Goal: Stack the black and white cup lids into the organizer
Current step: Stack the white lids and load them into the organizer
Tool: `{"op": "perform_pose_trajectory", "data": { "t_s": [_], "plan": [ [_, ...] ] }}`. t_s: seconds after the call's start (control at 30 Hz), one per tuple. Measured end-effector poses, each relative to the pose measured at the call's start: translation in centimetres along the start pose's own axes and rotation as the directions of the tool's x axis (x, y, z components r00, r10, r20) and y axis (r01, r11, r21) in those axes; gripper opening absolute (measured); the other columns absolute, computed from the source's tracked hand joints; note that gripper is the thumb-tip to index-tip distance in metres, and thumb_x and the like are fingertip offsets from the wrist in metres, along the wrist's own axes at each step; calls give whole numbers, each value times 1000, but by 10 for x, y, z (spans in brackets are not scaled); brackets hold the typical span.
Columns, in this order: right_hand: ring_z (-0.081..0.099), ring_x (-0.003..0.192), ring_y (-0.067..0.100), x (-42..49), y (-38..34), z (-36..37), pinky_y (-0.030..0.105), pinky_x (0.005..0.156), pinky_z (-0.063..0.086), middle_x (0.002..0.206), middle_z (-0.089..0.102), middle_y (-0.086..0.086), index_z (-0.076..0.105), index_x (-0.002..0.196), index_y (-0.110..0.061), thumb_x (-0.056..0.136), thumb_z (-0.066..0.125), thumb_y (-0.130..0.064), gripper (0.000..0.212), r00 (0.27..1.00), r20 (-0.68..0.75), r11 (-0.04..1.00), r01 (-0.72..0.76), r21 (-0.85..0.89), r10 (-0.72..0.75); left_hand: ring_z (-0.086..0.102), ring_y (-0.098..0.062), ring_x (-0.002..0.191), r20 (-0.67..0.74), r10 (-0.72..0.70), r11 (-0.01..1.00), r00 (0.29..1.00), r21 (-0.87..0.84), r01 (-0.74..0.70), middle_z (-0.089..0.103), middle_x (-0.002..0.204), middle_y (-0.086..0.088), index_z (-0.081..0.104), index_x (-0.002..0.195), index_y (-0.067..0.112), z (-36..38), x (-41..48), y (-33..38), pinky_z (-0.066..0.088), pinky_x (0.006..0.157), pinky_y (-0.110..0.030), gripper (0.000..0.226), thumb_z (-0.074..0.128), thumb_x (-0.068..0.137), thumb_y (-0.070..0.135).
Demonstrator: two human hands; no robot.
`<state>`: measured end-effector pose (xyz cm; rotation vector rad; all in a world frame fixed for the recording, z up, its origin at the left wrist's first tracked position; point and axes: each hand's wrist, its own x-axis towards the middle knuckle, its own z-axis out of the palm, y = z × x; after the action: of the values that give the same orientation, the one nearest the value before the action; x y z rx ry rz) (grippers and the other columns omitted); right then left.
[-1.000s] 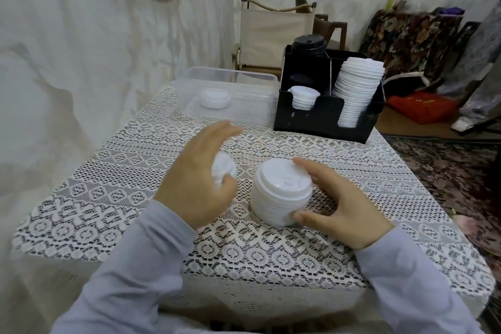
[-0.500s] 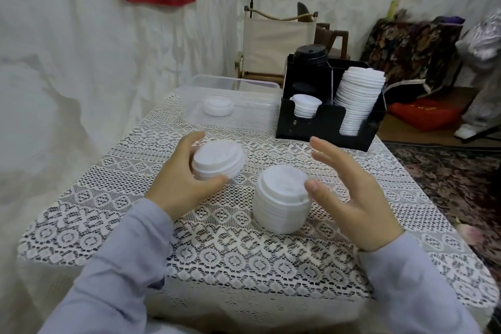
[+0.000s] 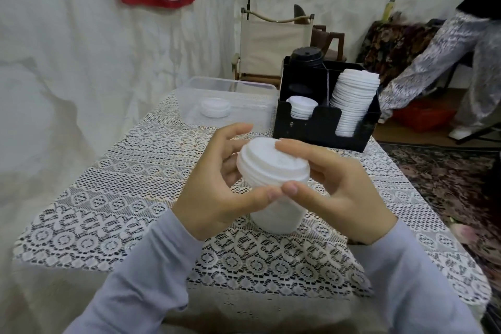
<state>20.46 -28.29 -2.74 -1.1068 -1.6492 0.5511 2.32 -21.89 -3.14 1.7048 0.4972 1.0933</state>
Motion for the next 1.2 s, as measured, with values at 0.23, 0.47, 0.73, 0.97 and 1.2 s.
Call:
{"op": "perform_pose_trajectory", "data": {
  "t_s": [0.23, 0.47, 0.73, 0.97, 1.2],
  "plan": [
    [59, 114, 6, 0, 2, 0, 40, 95, 50, 120, 62, -14, 60, 119, -37, 75, 59, -67, 53, 993, -83, 986, 76, -147, -89, 65, -14, 100, 4, -44, 986, 999, -163, 44, 65, 114, 6, 52, 118, 23, 6, 1, -4, 52, 78, -20, 84, 89, 46, 42],
    [61, 109, 4, -1, 5, -4, 38, 92, 52, 116, 64, -14, 57, 123, -28, 73, 62, -67, 64, 992, -61, 973, 99, -211, -114, 64, -12, 104, 35, -80, 985, 996, -152, 85, 67, 113, 10, 52, 119, 22, 4, -1, -6, 51, 80, -19, 83, 88, 48, 44],
    [63, 105, 2, -2, 5, -3, 35, 87, 55, 111, 62, -23, 54, 124, -30, 72, 57, -72, 67, 994, -65, 969, 71, -235, -89, 63, -10, 107, 25, -107, 983, 994, -144, 109, 67, 112, 14, 52, 118, 26, 5, -1, -10, 50, 82, -17, 82, 90, 46, 36],
    [66, 95, 4, -1, 9, 3, 34, 78, 56, 103, 66, -20, 62, 120, -29, 74, 51, -75, 66, 992, -104, 966, 45, -254, -74, 64, 1, 97, -4, -92, 984, 996, -155, 90, 68, 101, 24, 51, 116, 25, 10, 0, -10, 49, 75, -11, 67, 73, 53, 28],
    [67, 89, 8, 2, 5, 6, 17, 71, 49, 98, 72, -7, 66, 106, -30, 69, 69, -59, 47, 987, -162, 997, 7, 80, 6, 59, -1, 108, 0, -77, 989, 997, -125, 76, 60, 118, 11, 44, 122, 31, 13, -3, -11, 48, 82, -14, 72, 72, 55, 25]
  ]
}}
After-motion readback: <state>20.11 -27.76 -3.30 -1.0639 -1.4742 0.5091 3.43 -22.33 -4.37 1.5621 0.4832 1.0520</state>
